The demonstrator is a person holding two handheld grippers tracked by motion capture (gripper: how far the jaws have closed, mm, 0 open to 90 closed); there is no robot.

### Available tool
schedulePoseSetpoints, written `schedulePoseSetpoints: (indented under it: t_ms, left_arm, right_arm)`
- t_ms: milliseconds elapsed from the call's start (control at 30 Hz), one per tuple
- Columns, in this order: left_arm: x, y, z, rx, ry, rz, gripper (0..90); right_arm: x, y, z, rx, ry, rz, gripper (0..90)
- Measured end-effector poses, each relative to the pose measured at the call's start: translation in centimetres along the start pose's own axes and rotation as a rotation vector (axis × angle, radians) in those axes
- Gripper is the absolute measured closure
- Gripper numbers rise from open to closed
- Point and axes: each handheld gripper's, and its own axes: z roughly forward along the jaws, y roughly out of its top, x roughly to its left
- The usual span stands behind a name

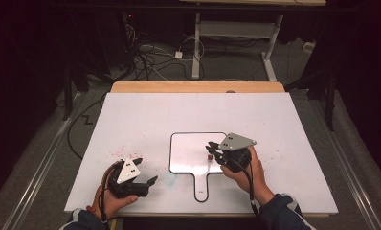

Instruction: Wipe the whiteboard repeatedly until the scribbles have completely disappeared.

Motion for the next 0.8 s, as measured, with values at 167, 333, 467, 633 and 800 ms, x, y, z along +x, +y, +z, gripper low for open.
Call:
schedulePoseSetpoints:
  t_ms: [167,333,467,633,800]
  left_arm:
    - [-0.1,0.1,0.1,0.005,-0.006,0.006,18.6]
    - [-0.1,0.1,0.1,0.01,-0.01,0.01,18.6]
    - [-0.2,0.1,0.2,0.008,-0.013,0.009,18.6]
    - [-0.2,0.1,0.2,0.011,-0.014,0.014,18.6]
    - [-0.2,0.1,0.2,0.011,-0.014,0.014,18.6]
  right_arm:
    - [0.9,0.5,-0.2,0.022,0.053,-0.019,81.3]
    - [-0.3,0.2,-0.6,0.051,-0.012,0.018,81.3]
    - [0.2,0.2,-0.8,0.032,0.088,0.047,81.3]
    - [0.4,0.4,-1.1,0.07,0.01,-0.015,81.3]
    - [0.1,0.1,-1.9,0.123,-0.072,-0.065,81.3]
